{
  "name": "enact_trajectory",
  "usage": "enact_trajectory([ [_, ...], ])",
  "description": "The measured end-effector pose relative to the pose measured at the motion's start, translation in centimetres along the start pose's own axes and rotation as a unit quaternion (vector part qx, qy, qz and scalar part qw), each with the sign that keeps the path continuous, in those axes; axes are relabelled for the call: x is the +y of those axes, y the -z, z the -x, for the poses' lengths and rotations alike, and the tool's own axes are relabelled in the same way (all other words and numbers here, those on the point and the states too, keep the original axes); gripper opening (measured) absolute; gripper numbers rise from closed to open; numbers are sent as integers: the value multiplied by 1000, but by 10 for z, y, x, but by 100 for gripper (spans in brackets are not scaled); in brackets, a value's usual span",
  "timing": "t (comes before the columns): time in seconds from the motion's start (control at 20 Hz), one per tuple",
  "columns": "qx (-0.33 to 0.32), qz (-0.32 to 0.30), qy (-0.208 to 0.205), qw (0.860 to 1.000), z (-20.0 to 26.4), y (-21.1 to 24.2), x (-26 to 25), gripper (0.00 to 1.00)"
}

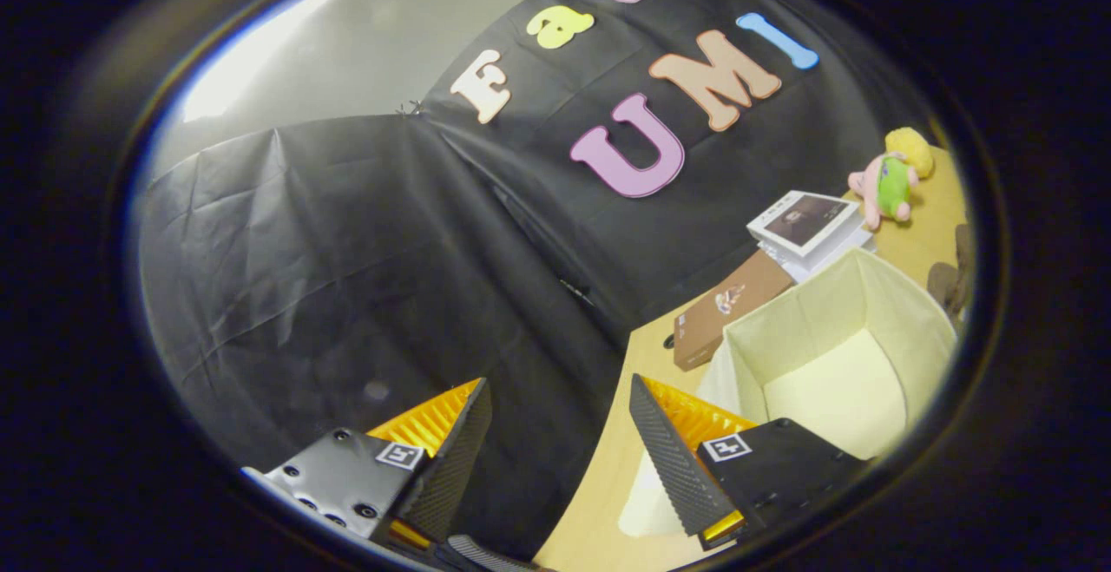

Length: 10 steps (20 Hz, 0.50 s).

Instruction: Open the storage box then place both shoes into the box .Put the left shoe in first, then the right shoe, with the right side of both shoes facing outward in a uniform manner.

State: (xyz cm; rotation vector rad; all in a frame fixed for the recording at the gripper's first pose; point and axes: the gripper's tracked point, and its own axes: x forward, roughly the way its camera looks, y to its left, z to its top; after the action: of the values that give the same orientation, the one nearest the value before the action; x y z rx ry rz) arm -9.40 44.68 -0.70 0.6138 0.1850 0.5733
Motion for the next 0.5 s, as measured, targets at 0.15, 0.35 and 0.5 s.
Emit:
enact_trajectory([
  [0.15, -20, 28, 22, 999, 10, -33, -28, 100],
  [0.35, -42, 74, 83, 993, 28, -81, -84, 100],
  [0.5, -35, 85, 134, 987, 37, -103, -134, 100],
])
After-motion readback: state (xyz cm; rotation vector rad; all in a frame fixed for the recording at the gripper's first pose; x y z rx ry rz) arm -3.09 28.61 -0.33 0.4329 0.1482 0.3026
